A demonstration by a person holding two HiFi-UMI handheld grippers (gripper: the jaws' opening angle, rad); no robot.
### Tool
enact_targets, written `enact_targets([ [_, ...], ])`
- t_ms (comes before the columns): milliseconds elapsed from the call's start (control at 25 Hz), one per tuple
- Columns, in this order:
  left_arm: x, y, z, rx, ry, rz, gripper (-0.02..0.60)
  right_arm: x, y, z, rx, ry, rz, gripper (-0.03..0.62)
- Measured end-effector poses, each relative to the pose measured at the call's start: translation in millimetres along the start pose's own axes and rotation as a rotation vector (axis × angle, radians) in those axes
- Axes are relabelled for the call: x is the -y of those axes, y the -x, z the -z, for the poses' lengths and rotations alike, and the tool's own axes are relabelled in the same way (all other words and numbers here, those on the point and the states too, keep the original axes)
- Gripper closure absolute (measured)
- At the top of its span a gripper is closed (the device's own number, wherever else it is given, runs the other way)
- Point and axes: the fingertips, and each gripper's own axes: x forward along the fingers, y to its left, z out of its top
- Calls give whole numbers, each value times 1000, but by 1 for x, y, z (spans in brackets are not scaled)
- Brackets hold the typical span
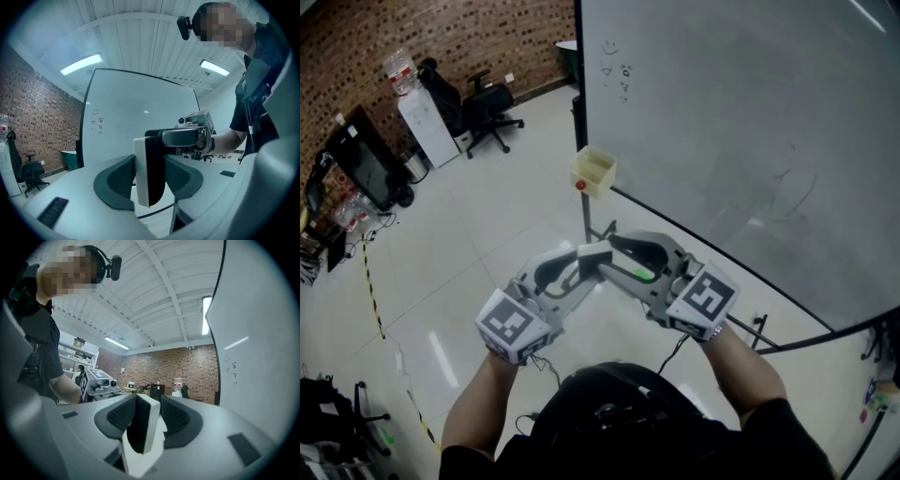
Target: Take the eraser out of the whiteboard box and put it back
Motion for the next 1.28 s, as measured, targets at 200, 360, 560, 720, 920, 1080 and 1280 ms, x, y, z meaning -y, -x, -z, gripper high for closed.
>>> enact_targets([
  [200, -5, -4, 4, -19, 0, -31, 414, 11, 4, 0, 17, -12, 22, 390],
  [360, -10, -10, 3, -7, -2, -65, 414, 22, 10, 1, 29, -20, 46, 391],
  [560, -20, -17, 5, -6, -2, -136, 416, 42, 22, 6, 37, -35, 93, 395],
  [720, -29, -27, 2, 4, -11, -201, 416, 59, 30, 15, -4, -33, 142, 398],
  [920, -42, -40, 2, 8, -12, -295, 416, 80, 38, 26, -55, -5, 219, 417],
  [1080, -56, -46, 5, 5, -10, -378, 416, 88, 41, 36, -72, -17, 243, 424],
  [1280, -74, -53, 8, -2, 7, -436, 416, 97, 41, 47, -95, -29, 270, 446],
])
